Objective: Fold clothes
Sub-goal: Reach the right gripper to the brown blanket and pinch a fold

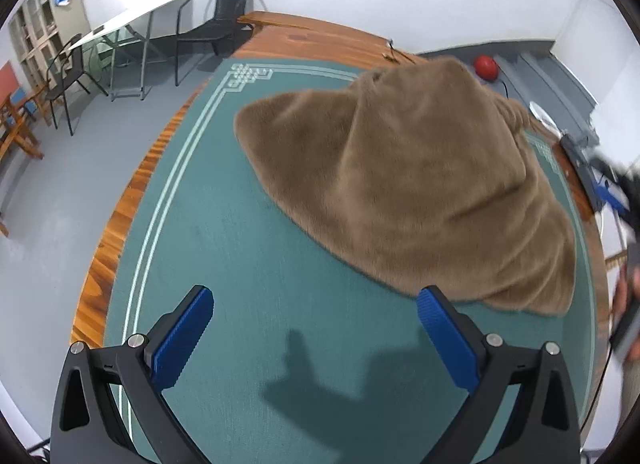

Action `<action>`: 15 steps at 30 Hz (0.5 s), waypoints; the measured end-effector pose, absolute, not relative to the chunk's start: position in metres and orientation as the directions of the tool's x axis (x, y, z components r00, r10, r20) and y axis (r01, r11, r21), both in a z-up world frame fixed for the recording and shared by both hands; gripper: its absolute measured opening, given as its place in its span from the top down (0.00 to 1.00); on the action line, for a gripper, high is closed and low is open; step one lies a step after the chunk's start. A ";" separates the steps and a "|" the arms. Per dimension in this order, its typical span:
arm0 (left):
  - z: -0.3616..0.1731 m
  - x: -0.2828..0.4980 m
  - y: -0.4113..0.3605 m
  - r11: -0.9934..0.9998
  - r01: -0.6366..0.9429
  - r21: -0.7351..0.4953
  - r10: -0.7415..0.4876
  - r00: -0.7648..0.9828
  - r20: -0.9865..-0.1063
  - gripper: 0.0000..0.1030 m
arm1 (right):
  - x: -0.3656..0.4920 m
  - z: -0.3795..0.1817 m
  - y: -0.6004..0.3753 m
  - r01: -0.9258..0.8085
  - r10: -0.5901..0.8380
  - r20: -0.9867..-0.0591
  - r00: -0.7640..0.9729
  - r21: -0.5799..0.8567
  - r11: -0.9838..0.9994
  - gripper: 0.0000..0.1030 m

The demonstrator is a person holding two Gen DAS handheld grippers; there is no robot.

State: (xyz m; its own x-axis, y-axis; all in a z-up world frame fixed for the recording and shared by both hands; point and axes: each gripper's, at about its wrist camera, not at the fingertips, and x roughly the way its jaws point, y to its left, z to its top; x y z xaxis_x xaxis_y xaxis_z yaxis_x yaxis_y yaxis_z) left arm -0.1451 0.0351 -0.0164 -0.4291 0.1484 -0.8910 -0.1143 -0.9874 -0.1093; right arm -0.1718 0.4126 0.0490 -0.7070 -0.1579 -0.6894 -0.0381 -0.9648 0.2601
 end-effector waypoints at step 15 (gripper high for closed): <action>-0.062 -0.114 0.019 -0.985 -0.090 -0.146 0.168 -0.322 -0.932 0.01 | -0.303 0.006 0.387 -0.021 -0.338 -0.704 -0.624 0.448 -0.894 0.18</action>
State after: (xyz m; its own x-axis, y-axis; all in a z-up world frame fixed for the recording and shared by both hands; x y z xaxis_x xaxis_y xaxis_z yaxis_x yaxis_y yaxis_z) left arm -0.1137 0.0193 -0.0625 -0.3218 0.1678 -0.9318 -0.0899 -0.9851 -0.1464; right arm -0.3029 0.3869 0.0062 -0.6240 -0.3382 -0.7044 -0.0211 -0.8939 0.4478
